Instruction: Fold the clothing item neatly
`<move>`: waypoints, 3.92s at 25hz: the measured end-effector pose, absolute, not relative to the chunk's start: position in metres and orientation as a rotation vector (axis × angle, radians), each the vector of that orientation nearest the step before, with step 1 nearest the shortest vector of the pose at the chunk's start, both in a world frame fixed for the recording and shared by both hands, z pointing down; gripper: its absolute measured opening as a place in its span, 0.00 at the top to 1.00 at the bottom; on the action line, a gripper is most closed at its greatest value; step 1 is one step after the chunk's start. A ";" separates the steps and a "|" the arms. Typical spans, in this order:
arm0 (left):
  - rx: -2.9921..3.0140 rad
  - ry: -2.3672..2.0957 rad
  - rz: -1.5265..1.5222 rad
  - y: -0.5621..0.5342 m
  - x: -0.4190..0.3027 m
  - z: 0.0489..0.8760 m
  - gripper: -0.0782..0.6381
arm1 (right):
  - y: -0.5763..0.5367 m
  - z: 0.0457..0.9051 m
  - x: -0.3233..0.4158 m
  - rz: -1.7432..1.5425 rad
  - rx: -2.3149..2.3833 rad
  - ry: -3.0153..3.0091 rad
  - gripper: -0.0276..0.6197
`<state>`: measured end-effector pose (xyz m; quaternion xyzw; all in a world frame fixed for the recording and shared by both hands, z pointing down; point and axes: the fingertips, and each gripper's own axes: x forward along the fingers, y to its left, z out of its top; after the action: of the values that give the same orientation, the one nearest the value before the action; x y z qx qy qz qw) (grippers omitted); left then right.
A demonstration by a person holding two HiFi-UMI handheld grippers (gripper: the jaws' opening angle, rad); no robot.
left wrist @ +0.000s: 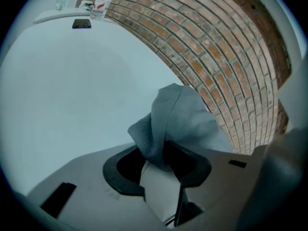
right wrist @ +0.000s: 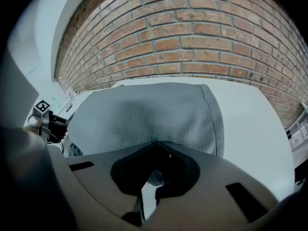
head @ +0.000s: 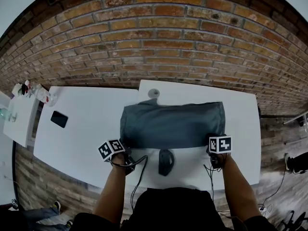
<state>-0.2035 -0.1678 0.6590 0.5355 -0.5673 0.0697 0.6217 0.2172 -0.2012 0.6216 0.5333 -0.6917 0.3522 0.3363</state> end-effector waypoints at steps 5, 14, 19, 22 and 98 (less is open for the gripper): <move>1.199 -1.251 0.051 -0.167 -0.206 0.658 0.71 | -0.202 0.622 0.217 0.917 1.391 -1.805 0.95; 1.259 -1.196 -0.104 -0.167 -0.215 0.636 0.62 | -0.202 0.622 0.216 0.923 1.392 -1.800 0.95; 1.165 -1.032 -0.373 -0.164 -0.201 0.613 0.61 | -0.202 0.622 0.217 0.928 1.391 -1.803 0.95; 1.097 -0.922 -0.448 -0.155 -0.177 0.608 0.61 | -0.202 0.622 0.217 0.928 1.396 -1.802 0.95; 2.865 -0.843 1.572 -0.179 0.173 0.528 0.79 | -0.168 0.564 0.303 1.204 1.873 -2.008 0.95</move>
<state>0.1726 -0.1793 0.5280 0.8432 -0.2480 0.4626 -0.1164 0.3029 -0.1683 0.5642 0.6232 -0.6679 0.4005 0.0716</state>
